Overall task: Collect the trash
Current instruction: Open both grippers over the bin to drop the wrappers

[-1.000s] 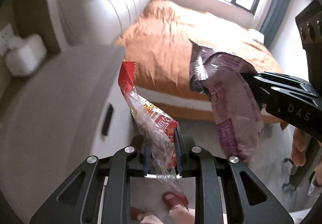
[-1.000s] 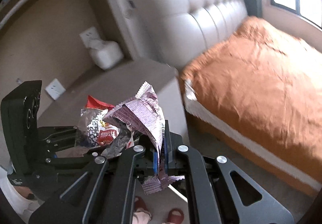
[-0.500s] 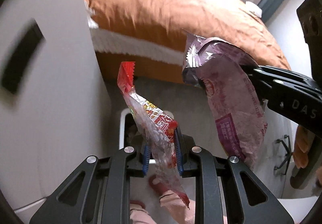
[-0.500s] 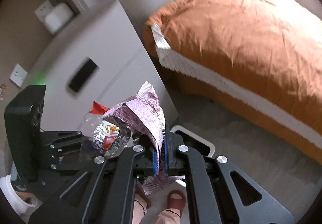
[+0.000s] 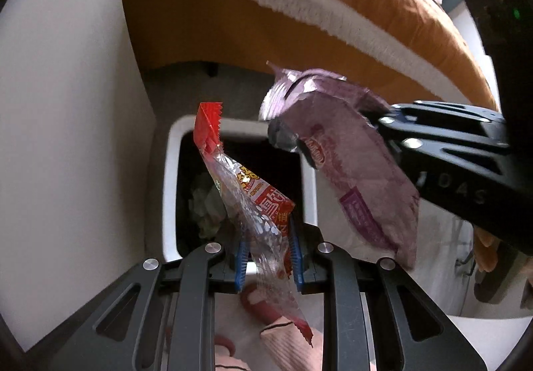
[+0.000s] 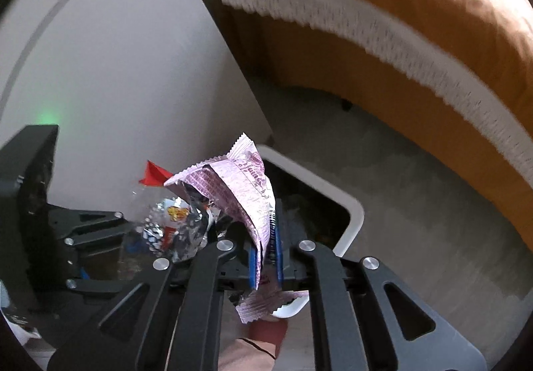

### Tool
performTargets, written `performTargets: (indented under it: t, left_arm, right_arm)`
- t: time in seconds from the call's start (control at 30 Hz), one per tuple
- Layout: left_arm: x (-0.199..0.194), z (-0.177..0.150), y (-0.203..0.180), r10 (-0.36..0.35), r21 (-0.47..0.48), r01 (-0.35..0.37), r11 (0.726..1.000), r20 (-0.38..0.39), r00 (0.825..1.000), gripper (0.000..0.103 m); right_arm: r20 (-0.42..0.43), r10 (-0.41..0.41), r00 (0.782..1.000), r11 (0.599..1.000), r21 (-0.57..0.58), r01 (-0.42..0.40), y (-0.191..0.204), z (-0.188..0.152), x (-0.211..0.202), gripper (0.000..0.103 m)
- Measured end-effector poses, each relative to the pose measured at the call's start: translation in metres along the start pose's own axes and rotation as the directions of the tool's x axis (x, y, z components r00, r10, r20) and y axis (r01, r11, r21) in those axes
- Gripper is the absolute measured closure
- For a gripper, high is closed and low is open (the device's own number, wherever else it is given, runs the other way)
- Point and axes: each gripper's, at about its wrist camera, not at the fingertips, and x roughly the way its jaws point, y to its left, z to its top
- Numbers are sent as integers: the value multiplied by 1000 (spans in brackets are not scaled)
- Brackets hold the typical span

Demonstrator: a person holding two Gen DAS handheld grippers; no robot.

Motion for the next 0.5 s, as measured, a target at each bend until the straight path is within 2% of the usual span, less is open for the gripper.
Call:
performTargets:
  t: [0.03, 0.07, 0.1, 0.13, 0.17, 0.2, 0.27, 0.3, 0.5]
  left_arm:
    - [8, -2, 3, 1, 4, -1, 1000, -7, 1000, 82]
    - [14, -3, 6, -2, 4, 2, 1000, -13, 1000, 74]
    - [21, -2, 11, -11, 1, 11, 1000, -27, 1000, 65]
    - [30, 0, 12, -16, -6, 16, 1000, -43, 999, 25]
    - [37, 0, 14, 3, -20, -4, 1000, -60, 998, 6]
    - [41, 0, 15, 9, -27, -10, 1000, -57, 998, 5]
    - [47, 0, 15, 15, -12, -16, 1000, -62, 998, 5]
    - [49, 0, 14, 26, -3, -26, 1000, -58, 998, 5]
    - [39, 2, 11, 29, 0, -29, 1000, -44, 999, 5]
  right_arm:
    - [-7, -7, 1000, 1000, -5, 7, -1, -2, 8, 84]
    - [-18, -6, 1000, 1000, -8, 6, -2, -5, 17, 81]
    - [-37, 8, 999, 1000, -10, -8, -4, -7, 24, 66]
    - [-58, 9, 998, 1000, -16, -10, -4, -8, 31, 37]
    - [-71, -13, 997, 1000, -27, 11, -5, -11, 39, 24]
    - [-83, -14, 996, 999, -34, 11, -6, -12, 44, 10]
    - [-85, -29, 996, 999, -36, 26, -9, -12, 48, 9]
    - [-79, -44, 996, 998, -38, 42, -10, -11, 47, 4]
    - [-30, -90, 996, 996, -18, 89, -13, -5, 25, 4]
